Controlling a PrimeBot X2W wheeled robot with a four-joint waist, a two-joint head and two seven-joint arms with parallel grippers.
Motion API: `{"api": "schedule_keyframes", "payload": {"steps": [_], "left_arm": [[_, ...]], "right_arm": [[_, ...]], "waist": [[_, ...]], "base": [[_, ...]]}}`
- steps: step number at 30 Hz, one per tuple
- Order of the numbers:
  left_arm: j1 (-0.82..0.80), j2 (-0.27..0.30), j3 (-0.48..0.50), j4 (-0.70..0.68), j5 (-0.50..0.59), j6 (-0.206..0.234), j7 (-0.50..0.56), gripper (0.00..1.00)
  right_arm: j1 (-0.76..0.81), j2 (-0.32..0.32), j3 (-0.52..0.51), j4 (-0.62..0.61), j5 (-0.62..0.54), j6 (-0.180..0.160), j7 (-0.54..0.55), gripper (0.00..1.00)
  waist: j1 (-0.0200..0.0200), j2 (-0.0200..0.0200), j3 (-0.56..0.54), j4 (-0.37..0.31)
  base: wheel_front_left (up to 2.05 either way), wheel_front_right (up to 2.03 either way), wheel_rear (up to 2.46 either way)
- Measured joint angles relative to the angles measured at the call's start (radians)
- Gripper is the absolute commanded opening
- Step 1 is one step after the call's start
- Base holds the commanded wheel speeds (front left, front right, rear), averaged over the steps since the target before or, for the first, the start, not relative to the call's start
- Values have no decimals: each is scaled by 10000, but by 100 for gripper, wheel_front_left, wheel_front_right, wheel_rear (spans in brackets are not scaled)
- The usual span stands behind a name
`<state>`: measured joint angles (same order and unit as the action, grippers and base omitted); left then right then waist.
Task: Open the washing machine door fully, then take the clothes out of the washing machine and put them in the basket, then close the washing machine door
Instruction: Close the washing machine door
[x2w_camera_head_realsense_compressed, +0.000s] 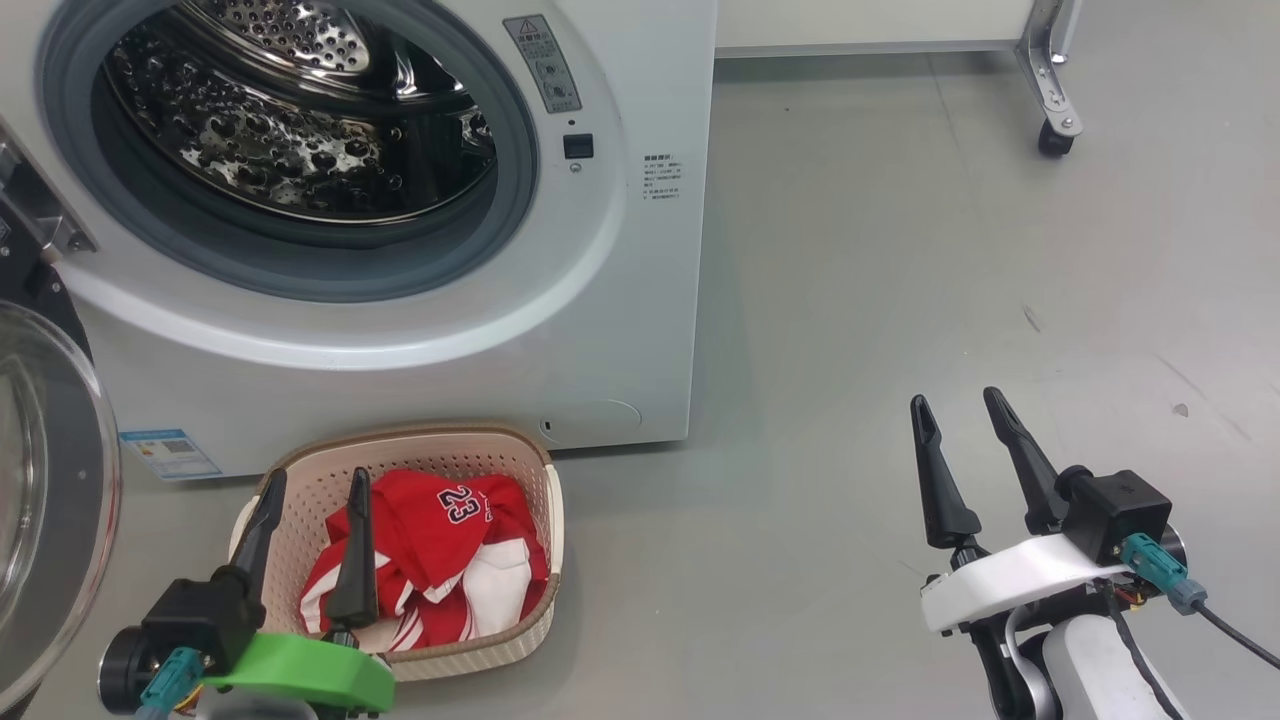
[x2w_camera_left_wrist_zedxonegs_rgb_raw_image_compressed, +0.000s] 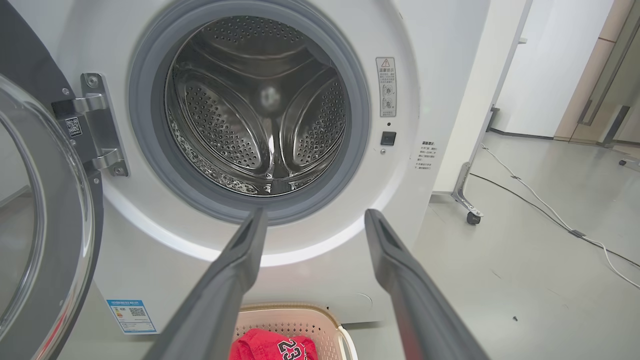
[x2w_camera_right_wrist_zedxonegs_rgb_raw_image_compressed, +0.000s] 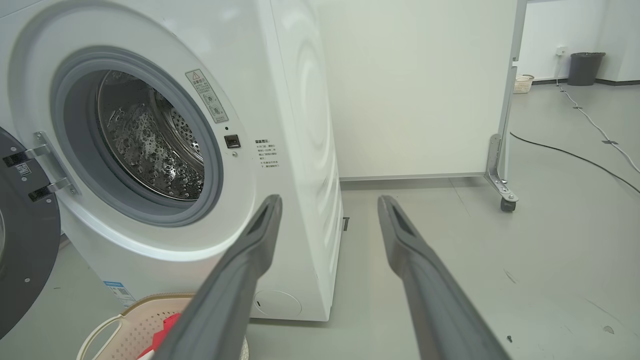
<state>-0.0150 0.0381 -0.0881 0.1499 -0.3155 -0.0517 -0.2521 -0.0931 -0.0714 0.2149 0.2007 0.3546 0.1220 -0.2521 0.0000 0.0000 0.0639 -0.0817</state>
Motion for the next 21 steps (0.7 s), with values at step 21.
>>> {"api": "schedule_keyframes", "payload": {"steps": [21], "left_arm": [[1, 0, -6, 23, 121, 38, 0, 100]], "right_arm": [[-2, -2, 222, 182, 0, 0, 0, 100]], "waist": [[0, 0, -204, 35]], "base": [[-87, 87, 0]]}}
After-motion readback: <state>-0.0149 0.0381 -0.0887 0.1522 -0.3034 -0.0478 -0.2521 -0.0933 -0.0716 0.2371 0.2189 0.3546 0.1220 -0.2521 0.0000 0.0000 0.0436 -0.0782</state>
